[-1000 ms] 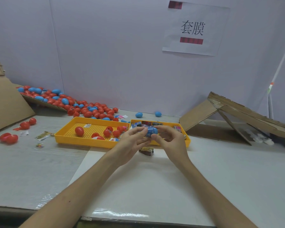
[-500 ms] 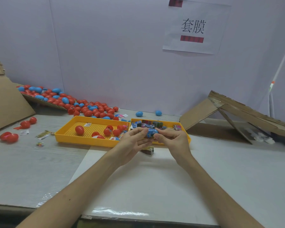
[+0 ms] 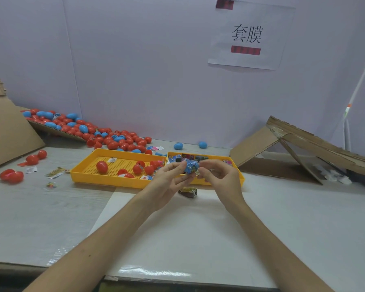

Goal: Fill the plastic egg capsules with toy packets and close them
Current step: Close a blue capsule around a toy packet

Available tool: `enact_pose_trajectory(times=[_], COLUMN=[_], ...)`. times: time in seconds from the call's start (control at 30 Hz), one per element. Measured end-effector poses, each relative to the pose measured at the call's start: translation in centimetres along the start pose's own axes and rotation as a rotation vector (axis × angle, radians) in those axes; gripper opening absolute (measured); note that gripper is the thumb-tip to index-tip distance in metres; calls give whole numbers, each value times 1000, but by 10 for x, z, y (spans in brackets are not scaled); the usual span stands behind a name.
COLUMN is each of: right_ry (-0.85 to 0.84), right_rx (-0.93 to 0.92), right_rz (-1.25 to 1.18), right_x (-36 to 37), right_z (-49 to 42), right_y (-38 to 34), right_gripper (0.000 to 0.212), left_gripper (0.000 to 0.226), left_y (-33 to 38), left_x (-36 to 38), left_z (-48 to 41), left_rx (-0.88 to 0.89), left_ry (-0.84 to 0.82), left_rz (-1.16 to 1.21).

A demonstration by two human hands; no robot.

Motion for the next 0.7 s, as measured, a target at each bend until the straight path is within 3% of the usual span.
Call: enact_pose_trajectory(times=[0.4,0.53,0.7], right_ry=[10,-18,-109], right_rx=[-12,91,207], right_rz=[29,-11,-89], right_x=[-4,-6,-5], right_z=[-1,-2,-2], right_y=[3,5,6], right_gripper=[25,25,14], left_gripper=[32,28,44], left_y=[-2,-1,0], left_x=[2,2,4], left_z=[2,3,3], left_rx=[65,78,76], left_ry=[16,-14,-1], left_rz=[-119,-125,-150])
Point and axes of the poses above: each hand's wrist, its own z-axis away from the middle knuckle, its own x-axis out of the palm, y = z × x, the point moved 2 cm from there along -z, towards the middle knuckle, and after that the axes turned 2 degrees about y, right-handed, at the moved point
